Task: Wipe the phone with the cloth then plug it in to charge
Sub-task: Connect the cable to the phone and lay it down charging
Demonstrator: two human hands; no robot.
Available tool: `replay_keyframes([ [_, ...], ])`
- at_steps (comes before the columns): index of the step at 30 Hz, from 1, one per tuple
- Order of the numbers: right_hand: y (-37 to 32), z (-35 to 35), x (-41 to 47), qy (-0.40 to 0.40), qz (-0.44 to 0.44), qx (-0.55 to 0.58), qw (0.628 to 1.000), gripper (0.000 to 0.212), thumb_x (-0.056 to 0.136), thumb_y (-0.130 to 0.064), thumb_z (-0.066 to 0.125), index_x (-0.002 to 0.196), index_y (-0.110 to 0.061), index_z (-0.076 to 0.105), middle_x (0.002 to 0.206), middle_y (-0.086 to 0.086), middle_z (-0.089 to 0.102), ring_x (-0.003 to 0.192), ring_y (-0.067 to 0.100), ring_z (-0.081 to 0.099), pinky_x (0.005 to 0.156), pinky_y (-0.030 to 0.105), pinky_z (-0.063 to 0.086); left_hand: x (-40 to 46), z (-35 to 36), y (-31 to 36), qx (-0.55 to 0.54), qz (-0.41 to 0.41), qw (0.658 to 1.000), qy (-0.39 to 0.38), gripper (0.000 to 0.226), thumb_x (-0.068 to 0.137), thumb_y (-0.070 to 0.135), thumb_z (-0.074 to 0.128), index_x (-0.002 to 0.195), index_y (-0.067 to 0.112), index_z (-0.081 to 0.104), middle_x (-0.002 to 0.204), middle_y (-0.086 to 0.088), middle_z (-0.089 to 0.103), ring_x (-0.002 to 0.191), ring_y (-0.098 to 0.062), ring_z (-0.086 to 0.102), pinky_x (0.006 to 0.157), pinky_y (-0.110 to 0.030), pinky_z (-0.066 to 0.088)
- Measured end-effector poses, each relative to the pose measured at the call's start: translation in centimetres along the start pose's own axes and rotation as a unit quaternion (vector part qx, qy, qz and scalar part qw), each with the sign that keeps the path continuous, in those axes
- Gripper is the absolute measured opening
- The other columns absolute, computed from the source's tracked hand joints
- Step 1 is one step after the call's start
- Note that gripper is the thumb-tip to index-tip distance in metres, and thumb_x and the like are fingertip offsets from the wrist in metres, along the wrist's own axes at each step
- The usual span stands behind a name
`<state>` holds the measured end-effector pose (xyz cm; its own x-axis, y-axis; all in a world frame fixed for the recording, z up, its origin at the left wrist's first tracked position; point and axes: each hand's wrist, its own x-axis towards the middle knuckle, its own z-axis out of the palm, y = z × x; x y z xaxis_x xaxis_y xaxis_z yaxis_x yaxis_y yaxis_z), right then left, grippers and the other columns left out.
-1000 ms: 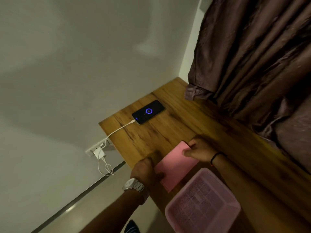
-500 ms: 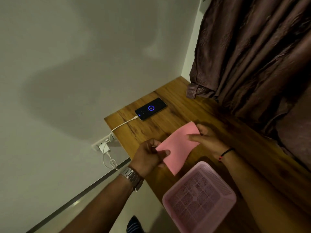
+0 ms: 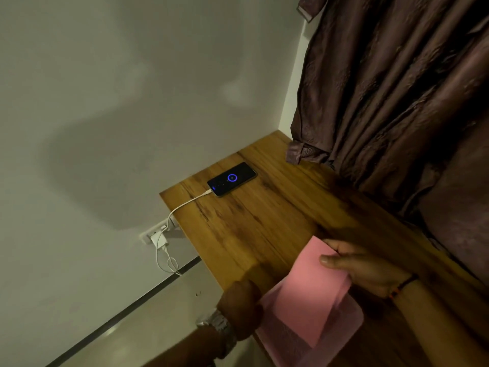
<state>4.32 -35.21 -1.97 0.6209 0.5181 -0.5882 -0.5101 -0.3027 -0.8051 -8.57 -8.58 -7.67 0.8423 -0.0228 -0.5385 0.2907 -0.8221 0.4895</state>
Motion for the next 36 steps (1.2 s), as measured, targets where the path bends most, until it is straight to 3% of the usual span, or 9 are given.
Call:
replay_keyframes([
  [6, 0.5, 1.6, 0.4, 0.0, -0.005, 0.056, 0.998, 0.036, 0.096, -0.009, 0.063, 0.132, -0.007, 0.063, 0.126, 0.02, 0.071, 0.119, 0.037, 0.067, 0.091, 0.041, 0.06, 3.7, -2.7, 0.8, -0.046, -0.033, 0.996, 0.07, 0.026, 0.093, 0.041, 0.069, 0.108, 0.02, 0.074, 0.107, 0.0, 0.073, 0.085, -0.013, 0.063, 0.071, -0.026, 0.053],
  [9, 1.3, 2.7, 1.9, 0.101, -0.025, -0.086, 0.991, 0.03, 0.096, -0.006, 0.066, 0.126, -0.012, 0.066, 0.116, 0.014, 0.076, 0.107, 0.03, 0.072, 0.09, 0.044, 0.06, 4.9, -4.0, 0.7, -0.069, -0.061, 0.993, 0.076, 0.041, 0.089, 0.051, 0.07, 0.114, 0.019, 0.071, 0.111, -0.001, 0.071, 0.095, -0.018, 0.067, 0.075, -0.028, 0.054],
  [12, 2.7, 4.0, 3.5, 0.19, -0.057, -0.246, 0.949, 0.025, 0.087, -0.001, 0.07, 0.111, -0.009, 0.068, 0.102, 0.01, 0.075, 0.094, 0.024, 0.071, 0.089, 0.048, 0.059, 5.2, -5.1, 0.4, -0.11, -0.093, 0.987, 0.068, 0.04, 0.087, 0.053, 0.073, 0.11, 0.021, 0.066, 0.105, 0.0, 0.068, 0.09, -0.018, 0.069, 0.074, -0.032, 0.06],
  [18, 4.2, 5.6, 5.2, 0.347, -0.053, -0.484, 0.801, 0.045, 0.084, -0.017, 0.077, 0.127, -0.019, 0.066, 0.117, 0.005, 0.073, 0.108, 0.025, 0.069, 0.085, 0.033, 0.056, 4.8, -5.3, -0.3, -0.136, -0.108, 0.983, 0.065, 0.03, 0.089, 0.046, 0.075, 0.081, 0.027, 0.054, 0.082, 0.005, 0.062, 0.084, -0.023, 0.075, 0.078, -0.038, 0.066],
  [22, 3.9, 6.2, 5.0, 0.366, -0.052, -0.546, 0.752, 0.036, 0.089, -0.022, 0.071, 0.124, -0.024, 0.063, 0.117, 0.003, 0.071, 0.107, 0.022, 0.07, 0.079, 0.03, 0.054, 5.0, -4.9, -0.3, -0.127, -0.095, 0.985, 0.061, 0.035, 0.091, 0.051, 0.07, 0.107, 0.019, 0.067, 0.094, 0.003, 0.066, 0.089, -0.018, 0.072, 0.081, -0.034, 0.064],
  [28, 3.8, 7.6, 3.9, 0.345, -0.099, -0.612, 0.704, 0.032, 0.085, -0.027, 0.071, 0.116, -0.022, 0.071, 0.129, 0.003, 0.066, 0.113, 0.025, 0.067, 0.086, 0.036, 0.055, 5.3, -4.3, -0.3, -0.091, -0.083, 0.991, 0.059, 0.066, 0.084, 0.077, 0.06, 0.106, 0.017, 0.073, 0.104, -0.002, 0.074, 0.086, -0.019, 0.068, 0.072, -0.028, 0.055],
  [31, 4.0, 9.0, 3.7, 0.194, -0.164, -0.543, 0.8, 0.025, 0.083, -0.03, 0.07, 0.107, -0.024, 0.072, 0.116, -0.003, 0.069, 0.114, 0.02, 0.064, 0.097, 0.033, 0.051, 5.5, -4.3, -0.5, -0.095, -0.081, 0.99, 0.06, 0.051, 0.088, 0.065, 0.065, 0.11, 0.019, 0.072, 0.107, -0.001, 0.073, 0.093, -0.02, 0.07, 0.081, -0.033, 0.061],
  [33, 4.4, 10.0, 3.9, 0.092, -0.106, -0.489, 0.861, 0.036, 0.085, -0.033, 0.072, 0.12, -0.024, 0.069, 0.123, -0.003, 0.067, 0.116, 0.019, 0.063, 0.099, 0.029, 0.05, 5.5, -4.3, -0.5, -0.095, -0.082, 0.99, 0.062, 0.04, 0.092, 0.052, 0.067, 0.115, 0.02, 0.071, 0.112, -0.002, 0.072, 0.099, -0.021, 0.071, 0.088, -0.036, 0.063],
  [36, 4.6, 10.3, 4.6, 0.104, -0.085, -0.523, 0.842, 0.047, 0.082, -0.045, 0.073, 0.124, -0.026, 0.065, 0.127, -0.004, 0.064, 0.116, 0.017, 0.061, 0.095, 0.026, 0.048, 5.7, -4.4, -0.4, -0.076, -0.081, 0.992, 0.064, 0.034, 0.094, 0.041, 0.069, 0.121, 0.019, 0.068, 0.119, -0.003, 0.07, 0.105, -0.022, 0.07, 0.09, -0.037, 0.063],
])
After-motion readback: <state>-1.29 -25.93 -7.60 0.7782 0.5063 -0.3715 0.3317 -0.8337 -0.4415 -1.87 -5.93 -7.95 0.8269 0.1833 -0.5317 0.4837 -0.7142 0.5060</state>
